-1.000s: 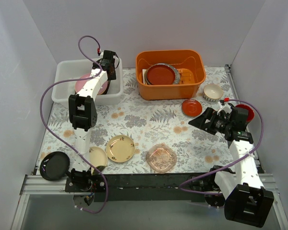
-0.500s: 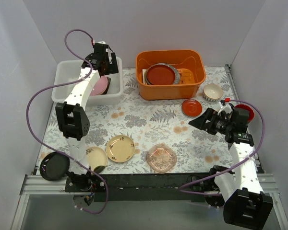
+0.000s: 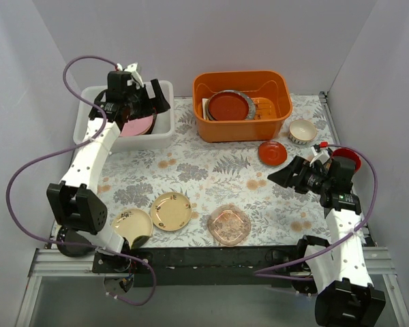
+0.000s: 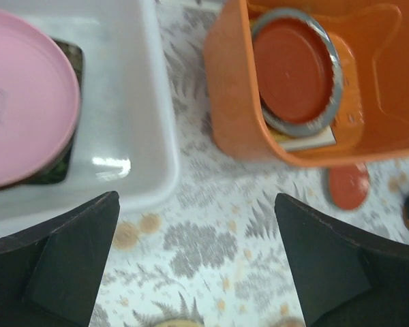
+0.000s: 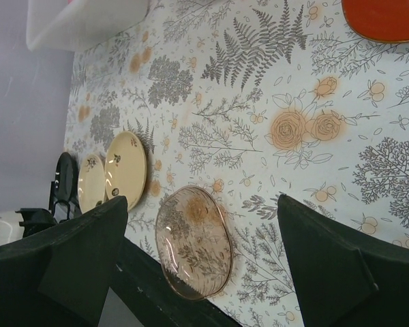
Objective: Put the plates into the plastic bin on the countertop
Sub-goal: Pick up the plate at the center of the board.
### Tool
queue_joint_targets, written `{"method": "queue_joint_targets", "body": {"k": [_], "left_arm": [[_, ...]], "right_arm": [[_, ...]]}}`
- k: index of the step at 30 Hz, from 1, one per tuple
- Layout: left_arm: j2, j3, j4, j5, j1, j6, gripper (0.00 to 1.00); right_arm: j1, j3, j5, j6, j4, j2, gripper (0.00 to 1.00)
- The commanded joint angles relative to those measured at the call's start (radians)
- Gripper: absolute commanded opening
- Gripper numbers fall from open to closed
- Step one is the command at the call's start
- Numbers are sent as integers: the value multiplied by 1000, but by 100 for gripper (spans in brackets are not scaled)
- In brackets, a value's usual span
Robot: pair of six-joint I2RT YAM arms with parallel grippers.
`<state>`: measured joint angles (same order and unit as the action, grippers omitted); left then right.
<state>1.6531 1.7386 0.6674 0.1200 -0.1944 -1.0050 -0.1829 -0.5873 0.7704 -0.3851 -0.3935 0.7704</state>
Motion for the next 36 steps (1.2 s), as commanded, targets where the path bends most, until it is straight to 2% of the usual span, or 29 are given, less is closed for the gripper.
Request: {"method": "queue_joint_targets", "body": {"k": [1, 6, 10, 16, 21, 25, 31, 36], "left_arm": [[-185, -164, -72, 274, 32, -69, 98], [-337, -383, -100, 406, 38, -142, 98], [-403, -557, -159, 498, 38, -205, 98], [-495, -738, -226, 495, 36, -320, 98], [-562, -787, -184, 428, 36, -333, 98], [-590, -833, -161, 434, 36, -337, 98], [-633, -930, -196, 480, 36, -371, 98], [-651, -947, -155, 419, 36, -345, 98]], "right_arm": [[-4, 18, 26, 5, -1, -36, 98], [-1, 69, 53, -37, 65, -36, 98], [0, 38, 38, 15, -7, -29, 98], [0, 81, 29, 18, -24, -89, 98], [3, 83, 43, 28, -8, -40, 98], [17, 58, 26, 37, 5, -16, 98], [118, 26, -20, 15, 18, 12, 97], [327, 50, -114, -64, 70, 10, 97]]}}
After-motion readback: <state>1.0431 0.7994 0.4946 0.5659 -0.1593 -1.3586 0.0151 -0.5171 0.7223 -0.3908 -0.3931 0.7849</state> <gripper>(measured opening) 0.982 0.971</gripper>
